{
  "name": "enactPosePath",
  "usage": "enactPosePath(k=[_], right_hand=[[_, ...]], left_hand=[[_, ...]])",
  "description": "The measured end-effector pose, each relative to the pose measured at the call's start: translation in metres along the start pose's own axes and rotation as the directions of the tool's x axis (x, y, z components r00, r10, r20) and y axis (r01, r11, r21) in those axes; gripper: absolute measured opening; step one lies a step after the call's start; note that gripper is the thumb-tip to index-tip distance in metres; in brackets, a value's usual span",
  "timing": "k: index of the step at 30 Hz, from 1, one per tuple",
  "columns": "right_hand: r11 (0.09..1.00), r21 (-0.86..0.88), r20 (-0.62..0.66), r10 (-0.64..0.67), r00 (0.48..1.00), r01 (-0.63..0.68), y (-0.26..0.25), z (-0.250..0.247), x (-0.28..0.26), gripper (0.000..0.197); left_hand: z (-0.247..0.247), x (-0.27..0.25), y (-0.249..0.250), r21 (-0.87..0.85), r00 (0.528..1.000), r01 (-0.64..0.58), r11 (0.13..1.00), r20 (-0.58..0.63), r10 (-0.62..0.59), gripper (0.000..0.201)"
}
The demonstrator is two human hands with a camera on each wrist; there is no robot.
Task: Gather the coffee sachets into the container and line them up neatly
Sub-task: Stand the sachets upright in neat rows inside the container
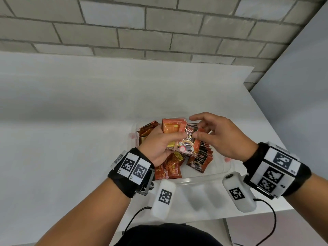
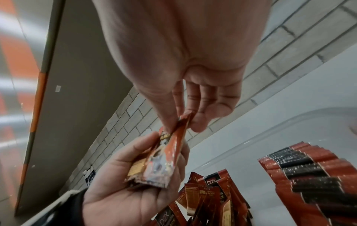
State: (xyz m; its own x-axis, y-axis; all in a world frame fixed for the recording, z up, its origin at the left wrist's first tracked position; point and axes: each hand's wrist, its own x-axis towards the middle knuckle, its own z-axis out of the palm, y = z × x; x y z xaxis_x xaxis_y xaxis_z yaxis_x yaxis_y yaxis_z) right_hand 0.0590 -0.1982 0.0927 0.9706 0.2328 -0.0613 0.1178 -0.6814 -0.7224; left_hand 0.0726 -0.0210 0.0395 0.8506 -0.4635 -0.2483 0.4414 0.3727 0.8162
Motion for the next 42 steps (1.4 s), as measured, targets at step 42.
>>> enactPosePath(k=[42], right_hand=[[0.555, -0.818, 0.302, 0.193, 0.934, 0.15, 0.05, 0.025, 0.001, 0.025]], left_hand=[[-0.025, -0.007, 0.009, -0.117, 0.98, -0.043, 0.992, -0.199, 0.019, 0.022]])
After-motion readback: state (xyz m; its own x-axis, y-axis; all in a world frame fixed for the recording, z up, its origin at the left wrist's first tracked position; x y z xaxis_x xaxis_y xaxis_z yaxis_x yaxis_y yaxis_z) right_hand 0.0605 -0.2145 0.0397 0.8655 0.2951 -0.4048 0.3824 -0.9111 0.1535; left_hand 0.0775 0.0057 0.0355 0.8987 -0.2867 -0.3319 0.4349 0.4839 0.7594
